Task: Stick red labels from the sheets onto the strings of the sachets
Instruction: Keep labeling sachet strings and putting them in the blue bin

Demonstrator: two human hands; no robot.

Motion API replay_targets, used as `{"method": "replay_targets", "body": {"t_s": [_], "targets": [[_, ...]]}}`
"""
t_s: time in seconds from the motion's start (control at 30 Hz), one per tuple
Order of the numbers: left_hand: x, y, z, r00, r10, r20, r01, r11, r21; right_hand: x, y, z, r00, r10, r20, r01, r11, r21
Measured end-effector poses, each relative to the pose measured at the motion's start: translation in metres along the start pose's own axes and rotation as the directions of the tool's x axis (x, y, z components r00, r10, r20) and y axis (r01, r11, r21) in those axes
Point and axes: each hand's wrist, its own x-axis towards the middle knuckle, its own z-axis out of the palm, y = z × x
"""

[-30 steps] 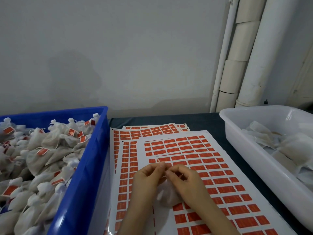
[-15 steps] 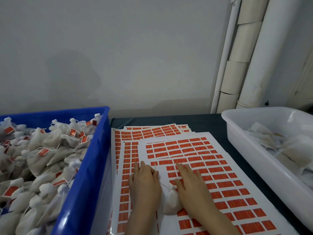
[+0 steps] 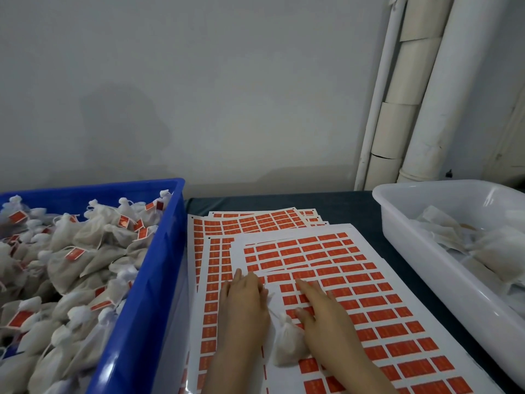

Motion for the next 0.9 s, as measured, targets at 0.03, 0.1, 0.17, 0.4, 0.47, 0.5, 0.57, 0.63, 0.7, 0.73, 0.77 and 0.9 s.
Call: {"method": "replay_targets", "body": {"t_s": [0.03,0.1,0.17,0.4,0.47,0.5,0.57,0.63,0.7,0.73,0.77,0.9], "targets": [[-0.0001,0.0006,-0.0006,1.000,0.006,-0.004,-0.006,1.000,-0.004,-0.0005,0.0002,0.0001,1.000,-0.002,-0.004,0.002,1.000,0.000],[-0.0003,0.0023,-0.0023,1.000,0.018,-0.021,-0.018,1.000,-0.019,-0.0011,0.0016,0.0012,1.000,-0.006,-0.014,0.006,1.000,0.004],[-0.0017,0.0041,-0.0039,0.999,0.023,-0.032,-0.025,0.999,-0.048,-0.0016,0.0031,0.0025,1.000,-0.010,-0.026,0.010,1.000,0.001],[-0.0059,0.0052,-0.0024,1.000,-0.017,0.010,0.018,0.990,-0.139,0.0009,0.0000,0.0058,1.000,-0.005,0.025,0.008,0.992,-0.128],[-0.0052,0.0055,-0.0021,0.998,-0.039,0.046,0.045,0.989,-0.139,0.0013,-0.0005,0.0046,1.000,0.005,0.018,-0.004,0.995,-0.098],[-0.0043,0.0061,-0.0026,0.997,-0.045,0.064,0.052,0.992,-0.114,0.0012,-0.0012,0.0041,1.000,0.009,0.016,-0.007,0.996,-0.086],[-0.0027,0.0080,-0.0035,0.994,-0.050,0.095,0.052,0.998,-0.025,0.0007,-0.0028,0.0035,1.000,0.014,0.011,-0.014,0.998,-0.066],[-0.0018,0.0084,-0.0035,0.992,-0.066,0.105,0.067,0.998,-0.005,0.0000,-0.0034,0.0032,1.000,0.017,0.004,-0.017,0.999,-0.046],[-0.0020,0.0089,-0.0044,0.994,-0.082,0.074,0.087,0.994,-0.073,-0.0003,-0.0024,0.0029,1.000,0.014,-0.006,-0.014,1.000,-0.023],[-0.0019,0.0087,-0.0050,0.996,-0.082,0.045,0.087,0.989,-0.119,-0.0006,-0.0021,0.0025,1.000,0.014,-0.009,-0.014,1.000,-0.011],[-0.0019,0.0085,-0.0054,0.996,-0.082,0.020,0.084,0.983,-0.164,-0.0008,-0.0021,0.0020,1.000,0.017,-0.010,-0.017,1.000,0.003],[-0.0019,0.0093,-0.0079,0.993,-0.109,-0.036,0.092,0.945,-0.313,-0.0008,-0.0018,-0.0024,0.999,0.035,-0.016,-0.034,0.997,0.070]]}}
